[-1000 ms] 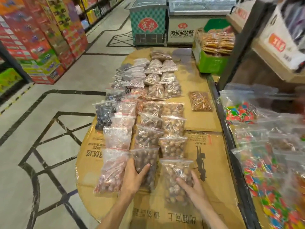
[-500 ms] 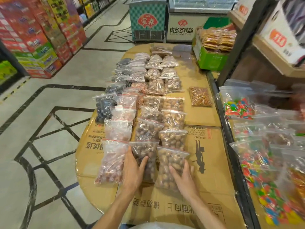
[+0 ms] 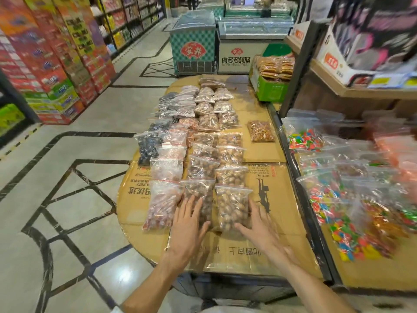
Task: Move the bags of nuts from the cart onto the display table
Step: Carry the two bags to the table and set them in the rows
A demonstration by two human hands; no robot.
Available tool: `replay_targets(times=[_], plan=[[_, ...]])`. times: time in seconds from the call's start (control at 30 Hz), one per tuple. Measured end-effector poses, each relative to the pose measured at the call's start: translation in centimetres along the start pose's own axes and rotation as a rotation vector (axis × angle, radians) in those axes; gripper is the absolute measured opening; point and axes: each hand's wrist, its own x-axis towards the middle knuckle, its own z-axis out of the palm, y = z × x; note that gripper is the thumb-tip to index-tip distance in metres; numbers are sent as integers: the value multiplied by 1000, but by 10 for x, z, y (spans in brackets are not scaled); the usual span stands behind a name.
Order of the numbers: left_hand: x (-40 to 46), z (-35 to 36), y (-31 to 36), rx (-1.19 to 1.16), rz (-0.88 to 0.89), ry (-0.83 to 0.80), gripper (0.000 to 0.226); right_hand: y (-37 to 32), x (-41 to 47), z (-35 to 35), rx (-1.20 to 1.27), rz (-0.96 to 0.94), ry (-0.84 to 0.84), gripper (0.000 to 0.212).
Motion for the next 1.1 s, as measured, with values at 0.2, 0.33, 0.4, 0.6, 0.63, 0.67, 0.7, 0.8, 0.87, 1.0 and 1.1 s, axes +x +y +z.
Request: replay_targets(times=[0.2,0.33,0.4,0.6,0.63,0.67,0.7,0.8,0.87,1.0,1.1], plan=[[-58,-2,29,123,150,-135,83,8,-68,-15,-283,-109,19,99],[-105,2,59,104,213,-170,80,34,-128,-22,-438,-74,2,95],[-128,4,79,99,246,-228,83,50,-161,-26,-480,-49,13,96],[-184,27,153,147,408,-361,88,119,-251,-42,-440,138,28,99],[-190,33,169,162,445,-381,88,134,-265,-46,-432,176,35,99],[-196,38,186,180,483,-403,89,149,-280,-50,-428,212,41,99],[-202,44,203,196,524,-423,90,166,-295,-56,-420,244,51,99],[-219,64,263,205,642,-455,91,219,-340,-75,-353,336,102,97],[-230,80,312,210,706,-471,93,260,-368,-91,-312,404,114,95],[-260,114,419,213,824,-522,90,345,-427,-128,-255,525,176,94],[-290,144,508,227,904,-573,71,411,-479,-159,-196,609,222,92]])
